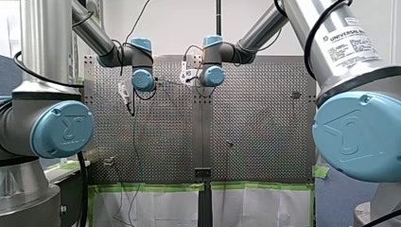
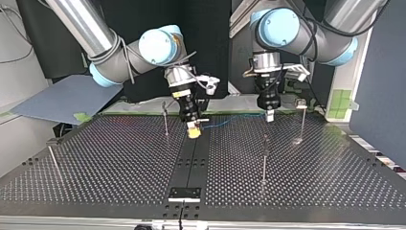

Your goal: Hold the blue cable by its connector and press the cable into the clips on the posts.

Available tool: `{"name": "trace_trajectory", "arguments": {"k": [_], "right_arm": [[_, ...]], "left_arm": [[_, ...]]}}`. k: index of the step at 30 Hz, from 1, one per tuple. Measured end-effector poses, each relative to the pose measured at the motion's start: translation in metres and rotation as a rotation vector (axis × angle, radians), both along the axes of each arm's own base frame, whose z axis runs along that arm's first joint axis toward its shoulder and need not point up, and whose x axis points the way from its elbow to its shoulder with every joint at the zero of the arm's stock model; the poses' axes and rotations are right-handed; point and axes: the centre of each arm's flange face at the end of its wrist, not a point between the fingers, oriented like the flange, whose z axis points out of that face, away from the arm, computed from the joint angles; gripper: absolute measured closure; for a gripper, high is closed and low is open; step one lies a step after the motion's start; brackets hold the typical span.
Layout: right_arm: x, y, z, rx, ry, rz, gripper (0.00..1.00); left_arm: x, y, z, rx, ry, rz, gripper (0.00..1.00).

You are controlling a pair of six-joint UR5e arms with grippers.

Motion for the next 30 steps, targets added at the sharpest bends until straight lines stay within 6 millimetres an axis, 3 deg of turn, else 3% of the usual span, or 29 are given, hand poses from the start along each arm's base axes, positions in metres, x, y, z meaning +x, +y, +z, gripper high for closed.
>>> {"name": "trace_trajectory", "arguments": {"k": [7, 14, 21, 30], "right_arm": [[0.008, -0.008, 0.003, -0.006, -0.009, 0.01, 1.0], [0.014, -0.01, 0.012, -0.019, -0.021, 0.032, 1.0], [0.023, -0.01, 0.006, -0.016, -0.016, 0.052, 1.0], [0.029, -0.017, 0.009, -0.021, -0.03, 0.057, 1.0]], "left_arm": [[0.01, 0.004, -0.002, 0.013, -0.006, 0.019, 1.0], [0.019, 0.006, 0.01, 0.009, -0.032, 0.031, 1.0], [0.028, 0.011, 0.021, 0.005, -0.044, 0.055, 1.0], [0.043, 0.019, 0.017, 0.009, -0.04, 0.077, 1.0]]}}
